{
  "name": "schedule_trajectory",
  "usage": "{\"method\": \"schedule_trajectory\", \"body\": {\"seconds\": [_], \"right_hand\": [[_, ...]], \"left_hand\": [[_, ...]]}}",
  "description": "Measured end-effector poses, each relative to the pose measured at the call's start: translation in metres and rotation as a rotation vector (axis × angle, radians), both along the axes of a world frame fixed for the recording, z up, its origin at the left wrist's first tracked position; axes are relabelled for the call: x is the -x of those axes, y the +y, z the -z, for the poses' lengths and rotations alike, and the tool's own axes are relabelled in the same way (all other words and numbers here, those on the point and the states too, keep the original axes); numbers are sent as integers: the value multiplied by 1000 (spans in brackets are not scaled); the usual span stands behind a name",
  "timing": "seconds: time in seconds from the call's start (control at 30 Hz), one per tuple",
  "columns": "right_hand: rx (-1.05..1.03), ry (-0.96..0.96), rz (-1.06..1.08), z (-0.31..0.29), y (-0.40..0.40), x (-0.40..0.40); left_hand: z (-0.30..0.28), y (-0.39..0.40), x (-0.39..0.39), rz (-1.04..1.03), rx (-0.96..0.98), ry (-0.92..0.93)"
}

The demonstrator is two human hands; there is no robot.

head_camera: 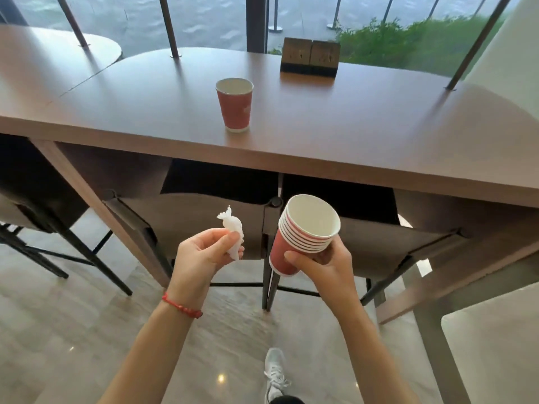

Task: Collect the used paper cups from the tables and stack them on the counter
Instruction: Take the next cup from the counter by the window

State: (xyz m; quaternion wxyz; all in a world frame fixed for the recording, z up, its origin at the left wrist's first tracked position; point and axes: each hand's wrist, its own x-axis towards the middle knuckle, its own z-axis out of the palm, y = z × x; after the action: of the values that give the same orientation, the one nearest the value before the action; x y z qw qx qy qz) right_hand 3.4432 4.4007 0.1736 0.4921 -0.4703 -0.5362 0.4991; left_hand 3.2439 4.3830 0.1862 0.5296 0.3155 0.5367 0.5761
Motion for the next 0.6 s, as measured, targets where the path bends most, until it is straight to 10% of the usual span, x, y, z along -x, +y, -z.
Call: {"method": "schedule_trajectory", "body": {"seconds": [0.6], "right_hand": [[-235,60,-228,-97,220,54]], "left_hand": [[-52,158,47,-241,-112,-22]]}}
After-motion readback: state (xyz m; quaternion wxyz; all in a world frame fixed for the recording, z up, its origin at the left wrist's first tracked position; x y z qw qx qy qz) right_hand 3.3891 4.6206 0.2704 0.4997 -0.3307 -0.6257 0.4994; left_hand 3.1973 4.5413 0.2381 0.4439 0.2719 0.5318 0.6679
